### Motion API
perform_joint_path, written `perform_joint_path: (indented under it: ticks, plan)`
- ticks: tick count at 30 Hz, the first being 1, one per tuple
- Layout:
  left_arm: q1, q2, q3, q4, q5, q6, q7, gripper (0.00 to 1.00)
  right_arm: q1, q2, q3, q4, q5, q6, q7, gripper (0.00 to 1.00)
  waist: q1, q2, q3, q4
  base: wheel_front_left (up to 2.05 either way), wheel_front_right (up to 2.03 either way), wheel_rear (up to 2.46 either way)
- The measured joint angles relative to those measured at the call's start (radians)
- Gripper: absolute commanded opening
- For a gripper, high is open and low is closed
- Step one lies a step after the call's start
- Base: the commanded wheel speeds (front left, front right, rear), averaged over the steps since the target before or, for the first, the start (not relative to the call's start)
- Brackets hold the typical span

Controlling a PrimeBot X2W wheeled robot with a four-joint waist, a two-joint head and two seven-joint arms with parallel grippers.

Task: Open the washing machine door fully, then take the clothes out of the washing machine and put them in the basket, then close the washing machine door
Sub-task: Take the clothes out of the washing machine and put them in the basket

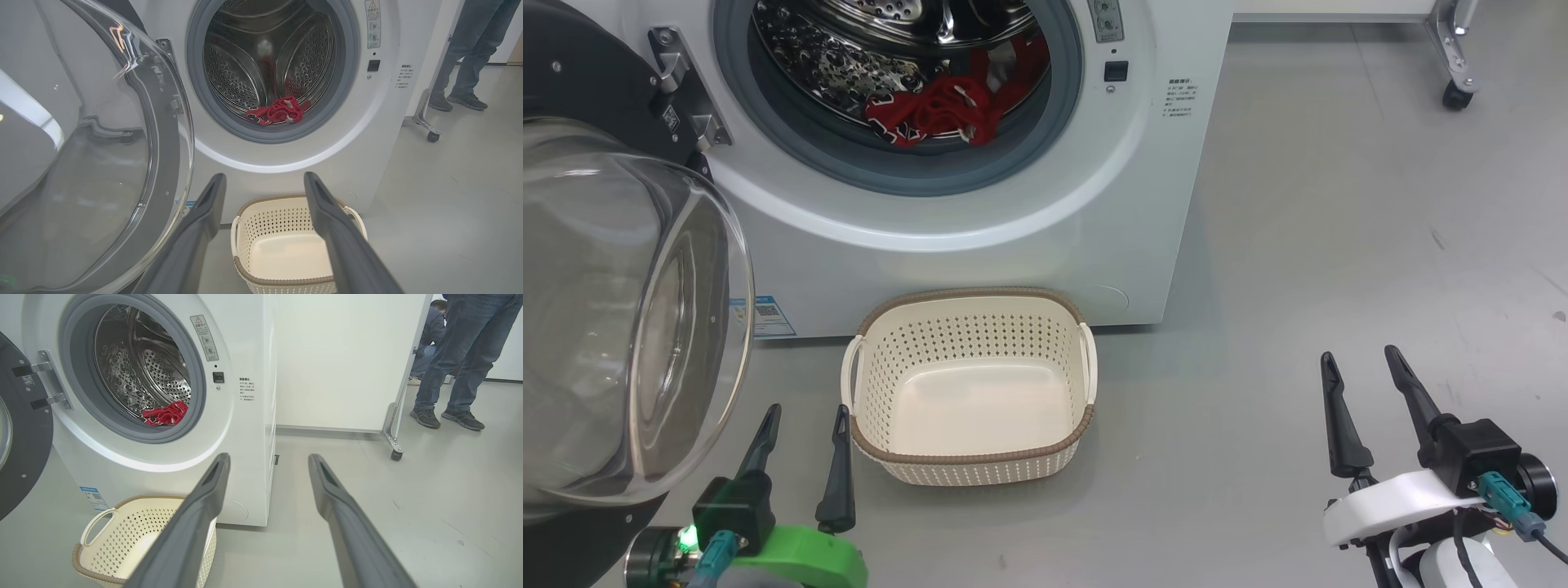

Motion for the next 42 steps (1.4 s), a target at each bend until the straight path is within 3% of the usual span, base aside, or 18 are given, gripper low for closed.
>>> perform_joint_path:
  ticks: [42]
  plan:
    - [0.0, 0.0, -0.031, -0.021, 0.003, 0.009, -0.002, 1.0, 0.011, -0.002, -0.005, -0.022, 0.0, -0.001, -0.002, 1.0, 0.0, 0.0, 0.022, 0.005, 0.2, -0.2, 0.0]
